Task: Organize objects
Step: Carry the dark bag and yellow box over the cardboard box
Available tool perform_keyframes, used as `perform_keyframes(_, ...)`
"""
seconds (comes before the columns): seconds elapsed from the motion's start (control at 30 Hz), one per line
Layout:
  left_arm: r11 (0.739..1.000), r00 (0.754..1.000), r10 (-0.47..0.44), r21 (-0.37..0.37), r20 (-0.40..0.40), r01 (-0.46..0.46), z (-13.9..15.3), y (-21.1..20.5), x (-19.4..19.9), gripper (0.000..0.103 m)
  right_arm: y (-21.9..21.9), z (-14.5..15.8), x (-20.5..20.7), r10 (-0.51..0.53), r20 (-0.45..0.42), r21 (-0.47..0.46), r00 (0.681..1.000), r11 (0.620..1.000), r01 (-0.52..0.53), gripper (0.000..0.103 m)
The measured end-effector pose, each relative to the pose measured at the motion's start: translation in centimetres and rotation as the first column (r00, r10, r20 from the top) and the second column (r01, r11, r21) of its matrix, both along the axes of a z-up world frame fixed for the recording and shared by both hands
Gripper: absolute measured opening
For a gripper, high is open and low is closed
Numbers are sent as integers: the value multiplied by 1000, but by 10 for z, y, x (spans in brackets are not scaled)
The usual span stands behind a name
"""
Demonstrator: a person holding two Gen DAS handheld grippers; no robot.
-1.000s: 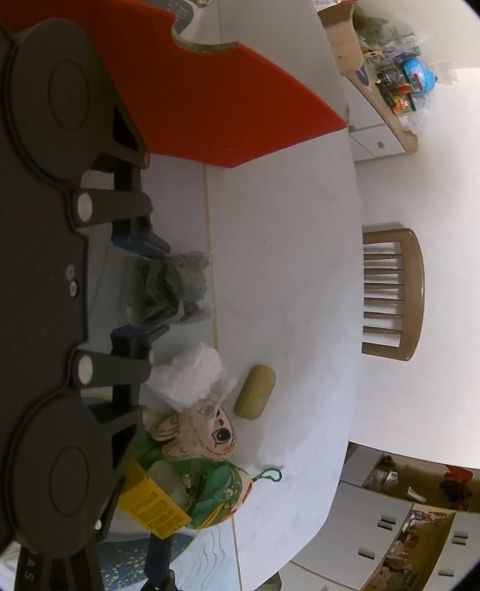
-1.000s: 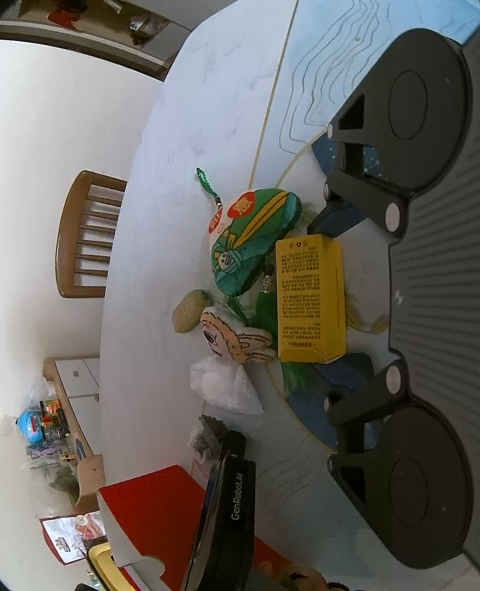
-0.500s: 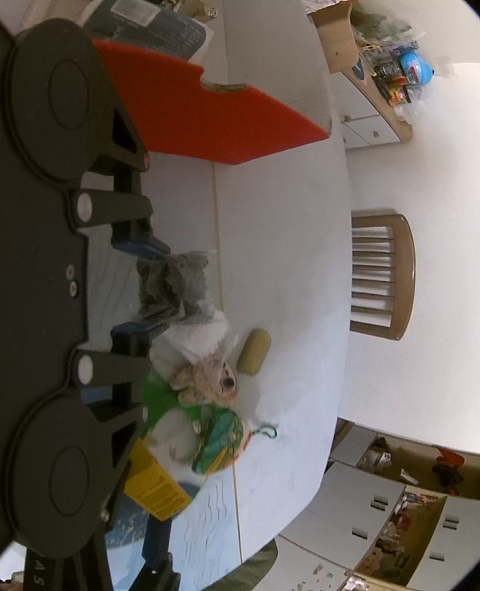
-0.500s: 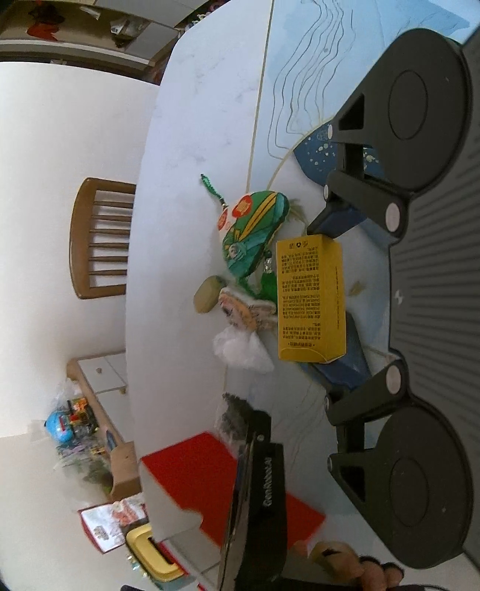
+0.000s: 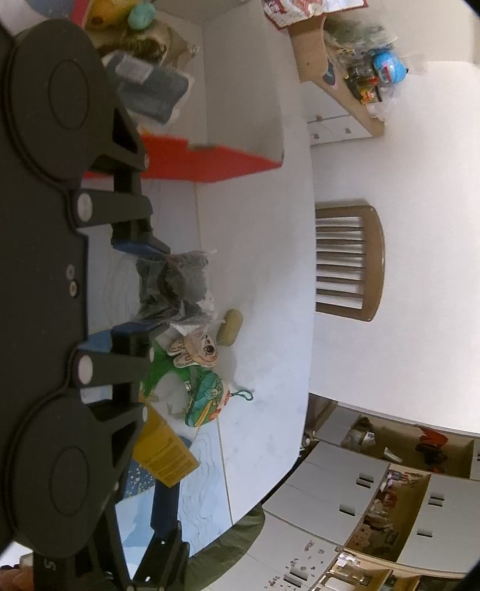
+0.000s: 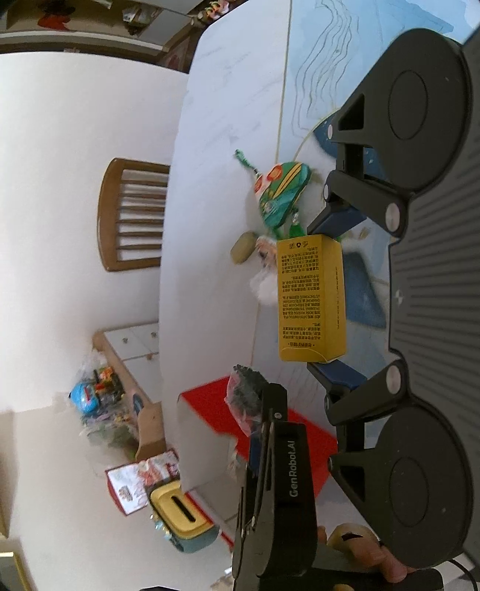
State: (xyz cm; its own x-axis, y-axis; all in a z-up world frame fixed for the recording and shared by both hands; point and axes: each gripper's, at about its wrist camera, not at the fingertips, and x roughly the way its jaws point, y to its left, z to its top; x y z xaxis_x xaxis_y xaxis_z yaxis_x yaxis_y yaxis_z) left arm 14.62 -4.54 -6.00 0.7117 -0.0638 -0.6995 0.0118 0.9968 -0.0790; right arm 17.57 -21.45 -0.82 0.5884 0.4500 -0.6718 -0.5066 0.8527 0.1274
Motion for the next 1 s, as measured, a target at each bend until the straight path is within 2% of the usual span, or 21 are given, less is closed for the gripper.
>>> perform_keyframes(0.17,999,1000,25,-35,6,-25,16,20,-16,34,20,17,-14,41,21,12,999,999,-41,70)
perform_keyframes(0.53,997,996,72,-21,51,-71,45,70,-44,34,85,50,-33,152,80,18,985,988,-154,70)
perform_keyframes(0.8,991,990,130,-20,56,-129,49,115,-53,34,135,56,-37,219,89,0,972,976,-220,70)
perform_keyframes(1.0,985,983,174,-5,57,-174,47,149,-57,34,169,47,-34,257,76,-29,963,966,-256,70)
